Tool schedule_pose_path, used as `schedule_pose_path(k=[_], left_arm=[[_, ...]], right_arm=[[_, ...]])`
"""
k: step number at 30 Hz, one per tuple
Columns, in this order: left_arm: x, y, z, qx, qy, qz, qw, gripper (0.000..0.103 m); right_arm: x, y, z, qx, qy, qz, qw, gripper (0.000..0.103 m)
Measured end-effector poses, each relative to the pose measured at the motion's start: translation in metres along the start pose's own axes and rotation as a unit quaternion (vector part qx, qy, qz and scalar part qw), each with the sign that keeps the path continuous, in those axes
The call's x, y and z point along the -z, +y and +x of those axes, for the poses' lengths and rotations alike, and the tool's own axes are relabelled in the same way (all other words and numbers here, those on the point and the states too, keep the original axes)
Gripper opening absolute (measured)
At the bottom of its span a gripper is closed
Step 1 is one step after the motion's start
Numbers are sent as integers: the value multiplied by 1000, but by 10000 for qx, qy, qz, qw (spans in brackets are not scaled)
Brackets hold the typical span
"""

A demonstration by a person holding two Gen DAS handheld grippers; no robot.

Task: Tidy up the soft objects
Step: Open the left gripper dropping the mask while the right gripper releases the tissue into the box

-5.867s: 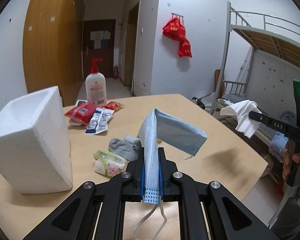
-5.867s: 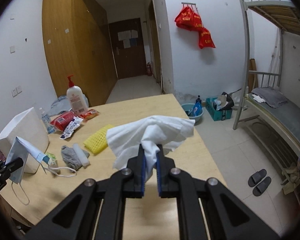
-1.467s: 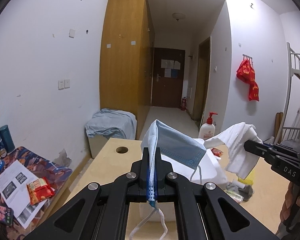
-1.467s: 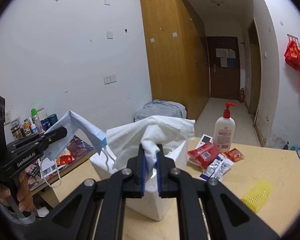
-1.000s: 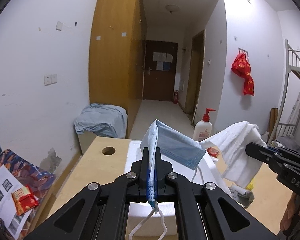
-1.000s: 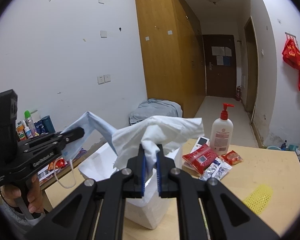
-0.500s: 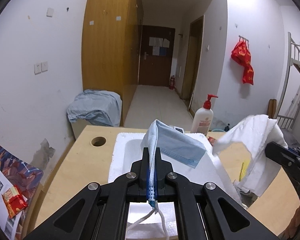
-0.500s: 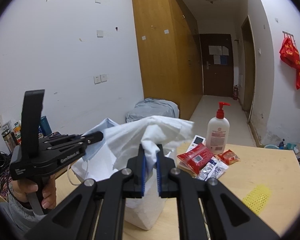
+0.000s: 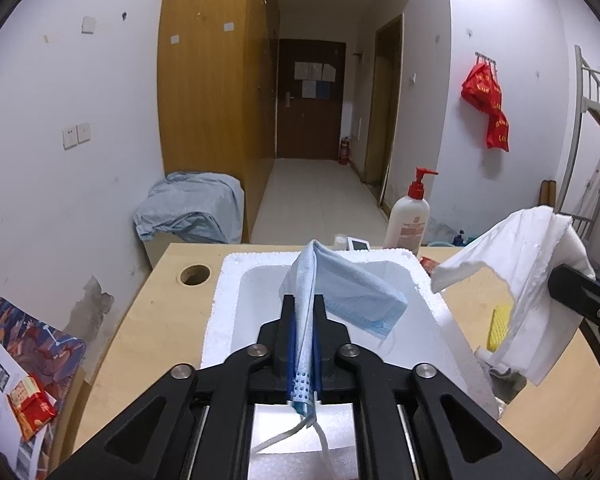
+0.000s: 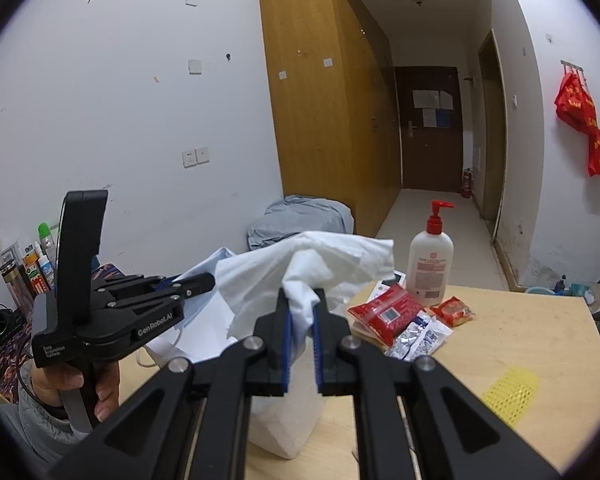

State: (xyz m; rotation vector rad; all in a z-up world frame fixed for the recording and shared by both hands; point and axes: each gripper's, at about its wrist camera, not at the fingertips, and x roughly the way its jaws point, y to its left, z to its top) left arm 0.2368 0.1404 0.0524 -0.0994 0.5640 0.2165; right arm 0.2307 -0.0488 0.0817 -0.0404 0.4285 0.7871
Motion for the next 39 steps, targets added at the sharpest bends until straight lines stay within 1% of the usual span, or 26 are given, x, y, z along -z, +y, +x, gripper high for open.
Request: schedule_pose_path(k=[1,2,3,5,6,8,15,19,22,24,25,32,39], left_arm=[[0,0,0,-21,20,6,10000,24],[0,0,-1,-36,15,20,10000,43],[1,0,-3,-65,-44,20,10000,66],[2,1,-11,-172,-284,17,9994,87],[2,2,-17,-229,-416,-1,9989,91],[2,4,-20,-254,-432,-7,9987,93],[7,21,-43,-432,-636,-182,9969,93],[11,35,-58,-704,-806,-249,9939,93],[13,46,-69,-799,-877,-267,9926,94],[13,52,-74,-871,-928,-304,9914,99],[15,57,-78,-925,-971,-341,9904,100],[21,82,-88,-1204,-991,-573,9861,101],[26,94,-88,-1269,-937,-670,9852,101]], right_arm=[[0,0,0,15,-1,-4,10000,11],[0,0,-1,17,-4,-1,10000,11],[0,0,-1,14,-10,4,10000,11],[0,0,-2,23,-18,-6,10000,11],[-1,0,-2,14,-25,1,10000,11],[0,1,-3,16,-35,-16,10000,11],[-1,7,4,-37,15,-48,10000,11],[-5,15,15,-122,81,-91,9999,11],[-7,21,24,-203,123,-125,9996,11],[-8,25,30,-246,153,-142,9995,11],[-8,27,33,-277,175,-143,9994,11],[-5,41,52,-421,347,-181,9983,11],[2,46,78,-446,663,-191,9966,12]])
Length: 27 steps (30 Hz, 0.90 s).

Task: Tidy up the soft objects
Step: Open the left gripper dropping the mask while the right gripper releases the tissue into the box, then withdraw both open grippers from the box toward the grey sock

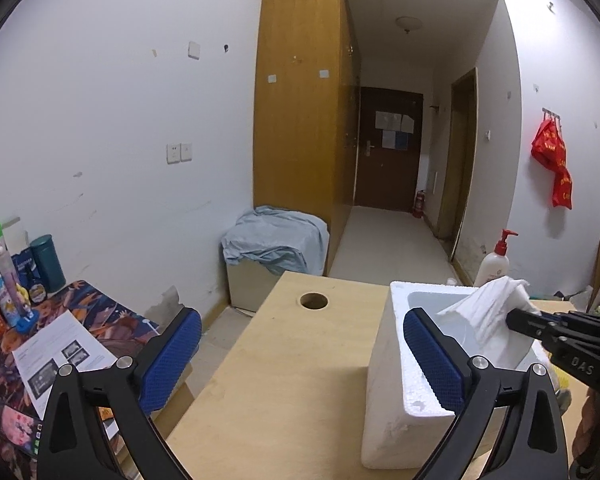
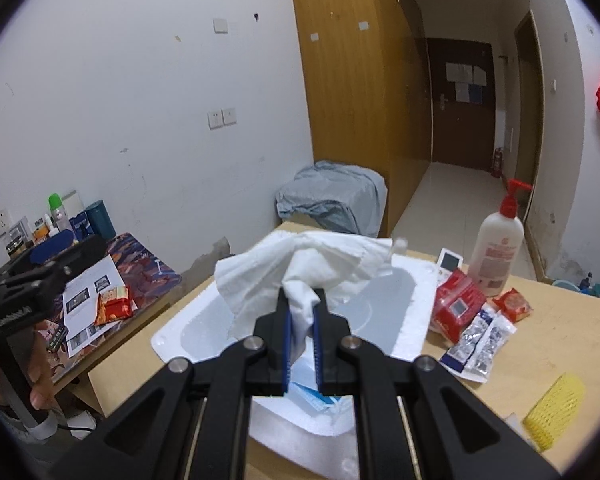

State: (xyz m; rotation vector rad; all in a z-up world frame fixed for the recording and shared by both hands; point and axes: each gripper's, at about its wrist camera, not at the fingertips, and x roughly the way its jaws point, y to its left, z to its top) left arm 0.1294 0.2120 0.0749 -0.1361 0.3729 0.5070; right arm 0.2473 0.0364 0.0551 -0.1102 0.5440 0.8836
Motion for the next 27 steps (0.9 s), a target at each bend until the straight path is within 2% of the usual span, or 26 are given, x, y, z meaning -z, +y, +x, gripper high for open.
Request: schedule_pose_path(k=[3,5,6,7,8,9,10,13,15,18,27], left_arm=[[0,1,0,-8,-5,4,10000,101],[1,2,0,-20,-23,-9,10000,101],[1,3,0,-16,-24,-33,10000,101],[2,4,0,-15,-25,-53,10000,101],[2,6,-1,-25,-28,-70,10000,101],[2,7,-1,-36,-36,-91,9999,101],[2,8,-1,-36,-39,-106,9999,101],[3,9,-2,-40,-28,-138,9999,101],[3,9,-3,-17,-38,-147,9999,101],[3,6,-5,12,-42,-91,9999,101],[3,-9,-18,237,-110,6,9997,101]], right_arm=[[2,-1,7,-1,96,43,9999,12],[3,0,8,-32,135,62,9999,16],[2,0,9,-39,149,66,9999,29],[3,1,10,-18,162,51,9999,47],[3,3,10,4,173,21,9998,56],[3,4,10,22,168,-1,9999,72],[3,5,10,39,144,-1,9999,83],[4,10,7,107,92,-130,9998,99],[5,14,6,142,83,-263,9995,103],[6,18,2,303,-32,-416,9987,103],[6,3,-22,274,-291,-103,9991,103]])
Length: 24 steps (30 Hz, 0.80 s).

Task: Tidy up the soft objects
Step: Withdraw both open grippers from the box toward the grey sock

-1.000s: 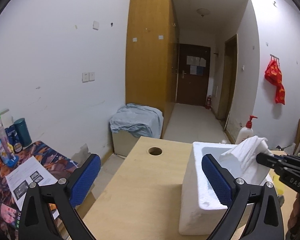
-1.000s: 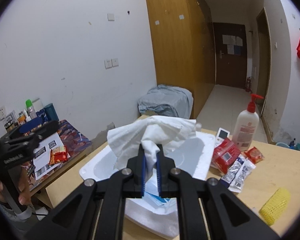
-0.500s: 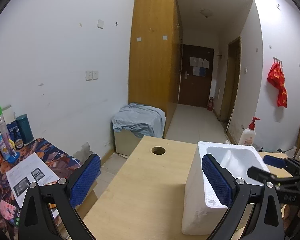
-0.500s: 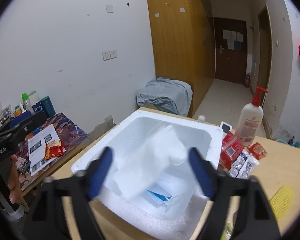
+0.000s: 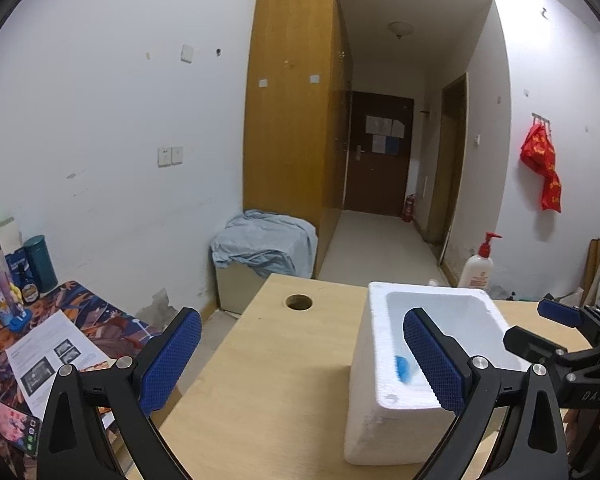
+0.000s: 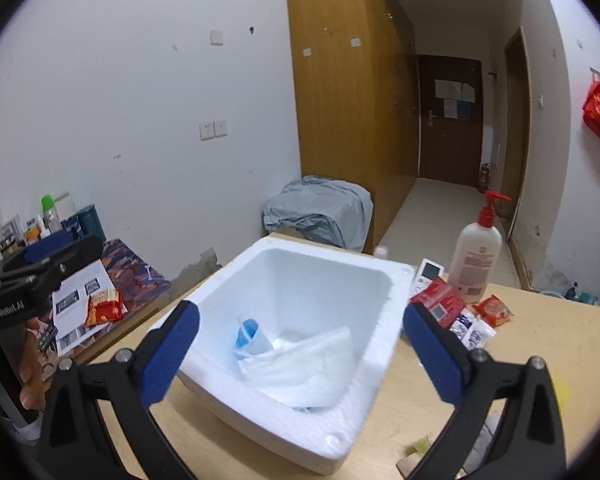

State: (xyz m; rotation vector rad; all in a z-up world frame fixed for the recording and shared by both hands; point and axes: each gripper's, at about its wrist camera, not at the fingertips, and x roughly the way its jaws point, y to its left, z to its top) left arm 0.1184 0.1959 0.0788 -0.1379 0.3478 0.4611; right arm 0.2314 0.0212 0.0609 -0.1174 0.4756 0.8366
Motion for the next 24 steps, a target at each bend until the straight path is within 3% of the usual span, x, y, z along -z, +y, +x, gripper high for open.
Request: schedule_pose_path(k=[5,24], left_arm=[[2,-18,-8,263,-52,82,9996,101],[14,-100,-45,1020,-136,631,9927,101]], right_arm=[[5,-18,-23,-154,-109,364,9992,103],[35,-64,-110,528,-569,827,9935,103]])
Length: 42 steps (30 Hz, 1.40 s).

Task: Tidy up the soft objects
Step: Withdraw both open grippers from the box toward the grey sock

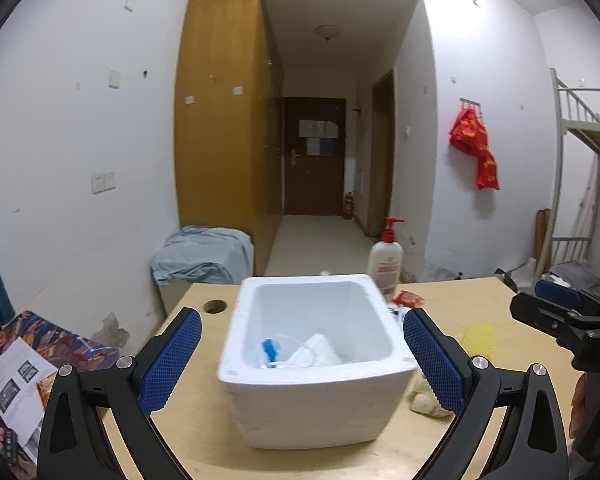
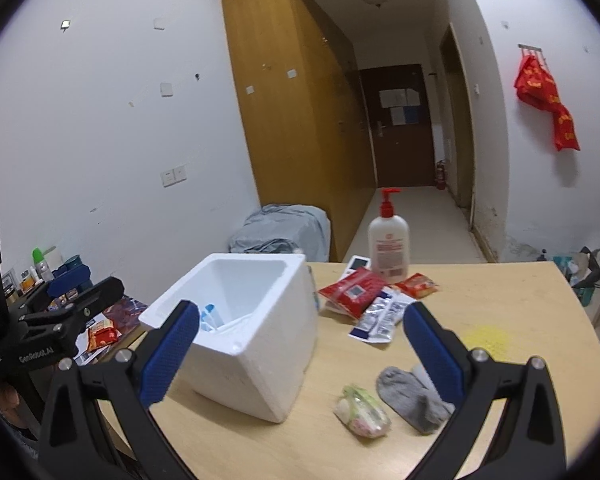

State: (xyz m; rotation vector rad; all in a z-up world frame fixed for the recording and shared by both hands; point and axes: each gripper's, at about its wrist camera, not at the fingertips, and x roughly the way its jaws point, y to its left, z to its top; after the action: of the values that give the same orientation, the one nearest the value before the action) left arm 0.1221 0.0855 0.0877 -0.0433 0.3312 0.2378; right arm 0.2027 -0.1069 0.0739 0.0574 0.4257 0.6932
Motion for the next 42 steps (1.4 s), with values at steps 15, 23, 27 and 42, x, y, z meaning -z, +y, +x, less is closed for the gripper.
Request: schedule_pose_path(k=[15,23,27,42], left_arm=[[11,-64,2,425,70,280,9987,101],[19,-89,5,526,113,357,9979,101],[23,-100,7,604,142,387,9973,101],[41,-123,13,933,245,332,9948,101]], right_arm=[[21,-38,-47,862,-123,175,9960,103],[29,-57,-63,1452,-122,241,9890,103],[34,-64,-69,1587,-105,244,9870,103],[51,-81,-83,1899,-6,304,9813,103]])
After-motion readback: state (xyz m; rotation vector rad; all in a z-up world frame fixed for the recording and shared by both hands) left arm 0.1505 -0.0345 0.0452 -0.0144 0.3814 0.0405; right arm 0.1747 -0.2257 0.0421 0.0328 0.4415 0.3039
